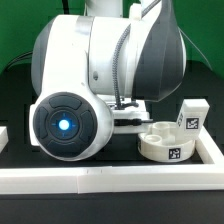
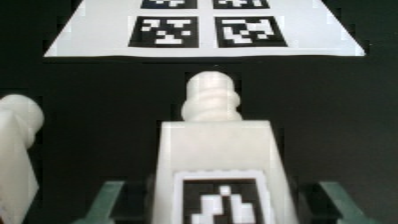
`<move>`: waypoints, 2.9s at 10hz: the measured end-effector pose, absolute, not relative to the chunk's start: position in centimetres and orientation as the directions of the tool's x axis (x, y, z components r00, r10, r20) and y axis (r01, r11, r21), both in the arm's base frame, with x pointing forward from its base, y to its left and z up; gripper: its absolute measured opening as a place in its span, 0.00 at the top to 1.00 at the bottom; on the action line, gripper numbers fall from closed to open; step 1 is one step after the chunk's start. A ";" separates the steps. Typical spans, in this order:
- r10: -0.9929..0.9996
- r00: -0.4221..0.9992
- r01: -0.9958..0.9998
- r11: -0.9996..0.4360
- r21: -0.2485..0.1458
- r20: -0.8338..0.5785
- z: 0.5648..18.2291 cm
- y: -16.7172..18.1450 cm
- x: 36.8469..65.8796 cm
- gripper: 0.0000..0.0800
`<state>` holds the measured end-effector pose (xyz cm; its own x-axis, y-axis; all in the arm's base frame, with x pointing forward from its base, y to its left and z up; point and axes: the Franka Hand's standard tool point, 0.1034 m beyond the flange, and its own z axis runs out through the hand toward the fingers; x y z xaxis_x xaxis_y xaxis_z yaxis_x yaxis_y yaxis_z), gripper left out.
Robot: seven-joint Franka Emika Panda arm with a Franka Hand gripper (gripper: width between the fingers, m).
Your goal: Assemble stool
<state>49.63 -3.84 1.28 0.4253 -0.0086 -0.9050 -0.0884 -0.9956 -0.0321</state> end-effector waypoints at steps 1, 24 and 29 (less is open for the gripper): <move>-0.008 0.429 -0.089 -0.996 -0.033 -0.903 1.7 -3.8 49.8 0.58; -0.026 0.960 -0.028 -1.000 0.005 0.279 11.4 -0.3 55.6 0.58; -0.048 0.952 -0.050 -0.999 -0.003 0.303 10.7 0.7 55.2 0.58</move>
Offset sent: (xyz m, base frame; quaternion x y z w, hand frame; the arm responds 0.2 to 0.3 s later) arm -0.0089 0.0138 0.0706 0.0107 -0.0310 -0.0082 0.9994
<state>55.25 0.73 10.72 0.9516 -0.0484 0.3035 -0.0497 -0.9988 -0.0033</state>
